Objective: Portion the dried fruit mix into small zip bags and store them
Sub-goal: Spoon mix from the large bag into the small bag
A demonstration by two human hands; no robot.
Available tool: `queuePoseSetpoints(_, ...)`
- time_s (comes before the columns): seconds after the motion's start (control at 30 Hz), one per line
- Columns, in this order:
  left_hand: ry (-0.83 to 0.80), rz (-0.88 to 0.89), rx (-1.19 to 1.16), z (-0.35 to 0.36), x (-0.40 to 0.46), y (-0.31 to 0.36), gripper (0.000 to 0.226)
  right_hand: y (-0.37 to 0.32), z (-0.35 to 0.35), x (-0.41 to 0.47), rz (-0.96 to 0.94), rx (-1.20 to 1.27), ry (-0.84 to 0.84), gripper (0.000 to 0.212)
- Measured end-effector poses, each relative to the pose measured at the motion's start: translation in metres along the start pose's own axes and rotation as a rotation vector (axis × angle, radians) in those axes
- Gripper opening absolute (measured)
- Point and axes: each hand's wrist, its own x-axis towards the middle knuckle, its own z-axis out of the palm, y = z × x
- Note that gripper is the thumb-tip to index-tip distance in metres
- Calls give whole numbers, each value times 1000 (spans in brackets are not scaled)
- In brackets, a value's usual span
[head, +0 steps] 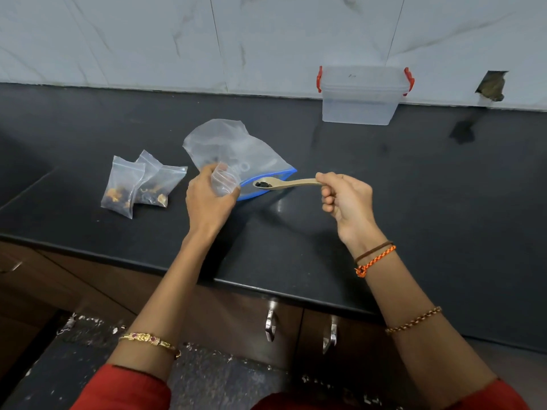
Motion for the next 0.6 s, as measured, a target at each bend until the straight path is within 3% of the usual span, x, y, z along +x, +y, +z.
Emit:
queuePoseSetpoints(0.3,-30,152,124,4,-6,20,46,-43,-1,-3,-74,66,-158,18)
queuePoseSetpoints(0.47,-87,199,97,7,-9,24,43,-52,9,-5,-137,-101,-196,25)
queuePoseSetpoints(0.6,-151,169,18,7,-14,29,52,-45,21,-9,-267,-263,-204,23)
